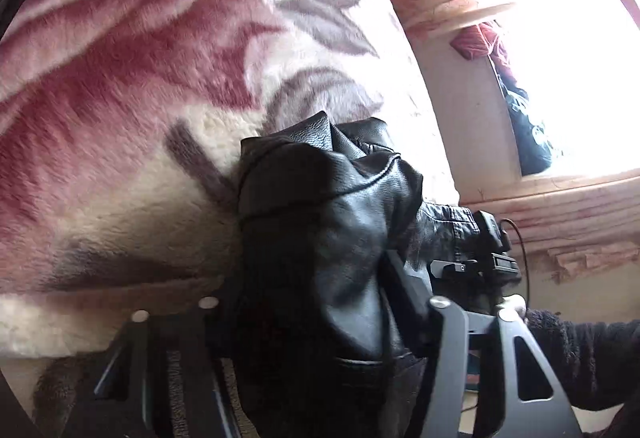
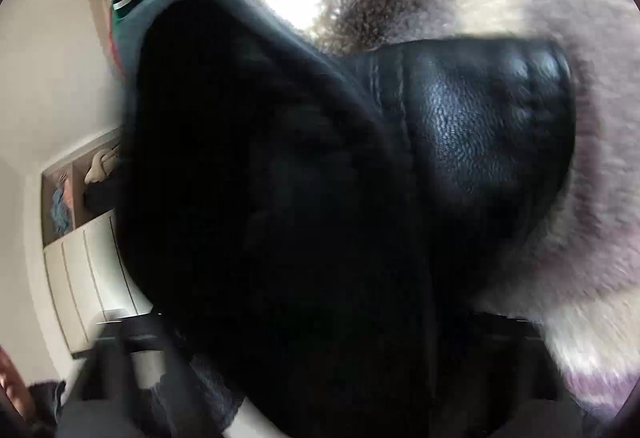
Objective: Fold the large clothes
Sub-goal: 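Lift the folded jacket with both grippers and lay it onto the green garment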
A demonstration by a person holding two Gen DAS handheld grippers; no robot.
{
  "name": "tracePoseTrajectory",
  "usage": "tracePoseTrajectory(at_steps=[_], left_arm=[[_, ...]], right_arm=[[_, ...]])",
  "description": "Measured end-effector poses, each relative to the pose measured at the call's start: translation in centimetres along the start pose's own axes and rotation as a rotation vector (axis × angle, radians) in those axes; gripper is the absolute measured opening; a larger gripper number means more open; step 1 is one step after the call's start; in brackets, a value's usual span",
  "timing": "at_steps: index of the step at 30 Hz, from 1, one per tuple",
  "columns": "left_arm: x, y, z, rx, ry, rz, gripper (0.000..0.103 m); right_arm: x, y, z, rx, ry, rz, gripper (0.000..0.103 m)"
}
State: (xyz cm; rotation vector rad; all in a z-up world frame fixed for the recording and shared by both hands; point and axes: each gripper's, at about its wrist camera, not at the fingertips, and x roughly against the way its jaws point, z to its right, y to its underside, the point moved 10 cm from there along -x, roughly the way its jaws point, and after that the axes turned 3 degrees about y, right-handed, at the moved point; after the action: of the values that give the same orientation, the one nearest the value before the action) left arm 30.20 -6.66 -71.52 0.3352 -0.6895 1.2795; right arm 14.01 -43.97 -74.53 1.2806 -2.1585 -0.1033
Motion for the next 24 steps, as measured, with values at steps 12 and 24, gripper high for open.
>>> tracePoseTrajectory(at_steps=[12, 24], left_arm=[[8.6, -5.5, 5.0, 0.033, -0.005, 0.211, 0.047], [21.1, -26.5, 6.5, 0.057, -0.019, 0.509, 0.047]], right_arm=[[1.1, 0.2, -11.3, 0.141, -0.009, -0.009, 0.047], [0.7, -13.2, -36.8, 0.452, 0.071, -0.075, 0.047]])
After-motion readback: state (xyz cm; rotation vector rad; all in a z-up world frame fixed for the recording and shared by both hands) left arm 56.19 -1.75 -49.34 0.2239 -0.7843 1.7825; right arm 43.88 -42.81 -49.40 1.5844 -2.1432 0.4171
